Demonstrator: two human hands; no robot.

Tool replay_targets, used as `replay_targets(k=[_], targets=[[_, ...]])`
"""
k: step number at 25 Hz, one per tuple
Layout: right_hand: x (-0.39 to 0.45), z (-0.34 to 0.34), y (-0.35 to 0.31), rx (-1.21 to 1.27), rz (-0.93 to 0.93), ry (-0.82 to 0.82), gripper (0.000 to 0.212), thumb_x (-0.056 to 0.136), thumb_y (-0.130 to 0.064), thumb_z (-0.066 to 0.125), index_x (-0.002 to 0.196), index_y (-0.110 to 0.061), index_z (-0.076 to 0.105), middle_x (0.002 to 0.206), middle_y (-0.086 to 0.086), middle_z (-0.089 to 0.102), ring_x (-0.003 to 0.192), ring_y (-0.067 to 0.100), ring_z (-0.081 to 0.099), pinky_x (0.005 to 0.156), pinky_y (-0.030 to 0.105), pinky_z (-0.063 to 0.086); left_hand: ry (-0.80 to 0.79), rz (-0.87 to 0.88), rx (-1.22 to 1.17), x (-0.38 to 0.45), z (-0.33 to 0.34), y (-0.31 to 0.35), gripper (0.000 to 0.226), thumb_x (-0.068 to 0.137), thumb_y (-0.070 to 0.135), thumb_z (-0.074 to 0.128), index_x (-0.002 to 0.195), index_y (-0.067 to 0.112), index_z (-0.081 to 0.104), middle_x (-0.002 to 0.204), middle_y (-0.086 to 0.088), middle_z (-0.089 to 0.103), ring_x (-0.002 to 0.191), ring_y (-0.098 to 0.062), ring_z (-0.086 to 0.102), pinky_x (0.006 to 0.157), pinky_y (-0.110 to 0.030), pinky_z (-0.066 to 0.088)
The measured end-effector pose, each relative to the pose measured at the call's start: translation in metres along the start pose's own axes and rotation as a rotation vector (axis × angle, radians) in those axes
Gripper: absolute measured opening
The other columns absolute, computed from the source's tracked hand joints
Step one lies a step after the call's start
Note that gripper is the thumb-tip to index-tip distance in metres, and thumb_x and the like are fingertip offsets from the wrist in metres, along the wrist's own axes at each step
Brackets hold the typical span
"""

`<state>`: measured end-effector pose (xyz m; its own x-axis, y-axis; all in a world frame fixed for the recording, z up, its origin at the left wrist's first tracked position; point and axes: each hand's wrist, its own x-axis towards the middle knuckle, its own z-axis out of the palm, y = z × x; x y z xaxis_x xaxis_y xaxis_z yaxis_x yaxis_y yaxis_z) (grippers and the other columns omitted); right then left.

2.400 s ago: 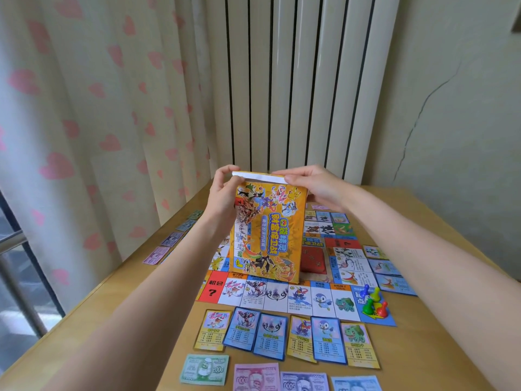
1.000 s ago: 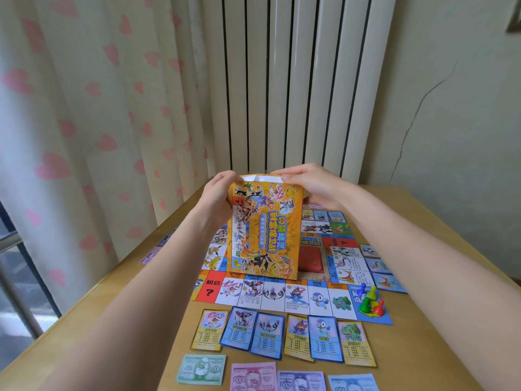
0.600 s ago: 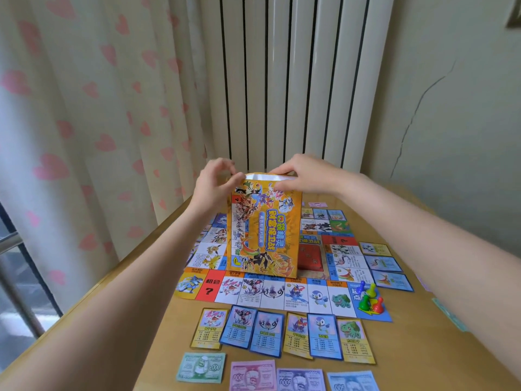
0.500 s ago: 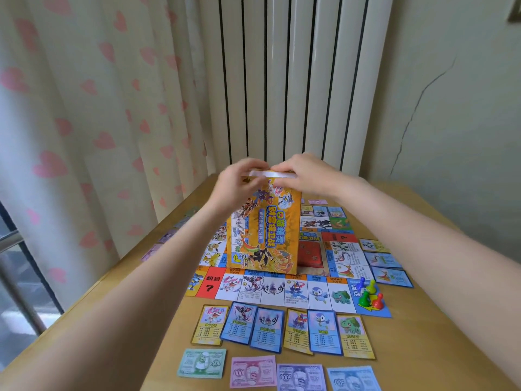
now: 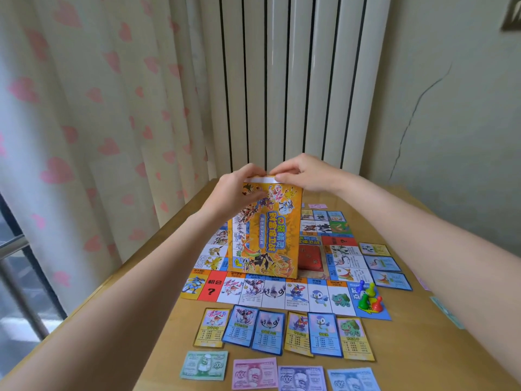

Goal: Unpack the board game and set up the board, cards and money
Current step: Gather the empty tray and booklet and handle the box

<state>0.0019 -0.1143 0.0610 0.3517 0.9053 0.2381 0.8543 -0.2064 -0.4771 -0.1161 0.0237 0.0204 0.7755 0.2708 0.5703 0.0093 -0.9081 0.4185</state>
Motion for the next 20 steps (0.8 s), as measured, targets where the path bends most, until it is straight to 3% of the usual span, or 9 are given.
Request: replay_targets(k=[5,9,12,15,20], targets=[[-0.002,-0.005,-0.003,-0.143,-0.055,-0.068,0.034,0.089,-0.016,0.059,0.123,-0.020,0.061,0.106,-0.003,0.069,0.092,0.009,0.064,0.082,0.020,0.050,-0.051,-0.017,0.000,0.005,-0.003,0.003,0.032,0.081,0.013,0.070,0.109,0.010,0.056,0.095,0.007,0.053,0.087,-0.013,0.049,0.067,-0.021,0.034],[0.002,-0.012,-0.005,-0.151,-0.054,-0.144,0.034,0.091,-0.016,0.057,0.125,-0.018,0.060,0.097,-0.008,0.066,0.081,0.002,0.062,0.069,0.006,0.046,-0.103,0.002,-0.021,0.006,-0.006,-0.001,0.029,0.082,0.015,0.069,0.108,0.011,0.056,0.096,0.007,0.056,0.087,-0.011,0.052,0.061,-0.009,0.035],[0.002,-0.013,-0.002,-0.120,-0.037,-0.176,0.034,0.093,-0.017,0.055,0.127,-0.017,0.058,0.099,-0.005,0.065,0.087,0.007,0.062,0.078,0.016,0.049,-0.087,0.007,-0.035,0.002,-0.003,-0.001,0.028,0.084,0.015,0.067,0.110,0.009,0.056,0.097,0.007,0.056,0.086,-0.010,0.052,0.062,-0.006,0.036],[0.004,-0.011,0.005,0.094,0.047,-0.203,0.033,0.095,-0.019,0.050,0.127,-0.018,0.057,0.104,0.002,0.067,0.092,0.012,0.062,0.085,0.026,0.050,-0.095,-0.020,-0.069,0.003,-0.004,-0.003,0.025,0.084,0.019,0.067,0.107,0.012,0.058,0.094,0.006,0.058,0.081,-0.010,0.055,0.062,-0.010,0.039],[0.010,-0.015,0.007,0.237,0.125,-0.206,0.029,0.094,-0.014,0.051,0.122,-0.015,0.061,0.098,0.003,0.068,0.087,0.013,0.063,0.081,0.028,0.053,-0.112,-0.014,-0.129,0.008,-0.005,-0.005,0.026,0.083,0.015,0.067,0.106,0.014,0.055,0.101,0.006,0.060,0.089,-0.010,0.056,0.072,-0.019,0.043]])
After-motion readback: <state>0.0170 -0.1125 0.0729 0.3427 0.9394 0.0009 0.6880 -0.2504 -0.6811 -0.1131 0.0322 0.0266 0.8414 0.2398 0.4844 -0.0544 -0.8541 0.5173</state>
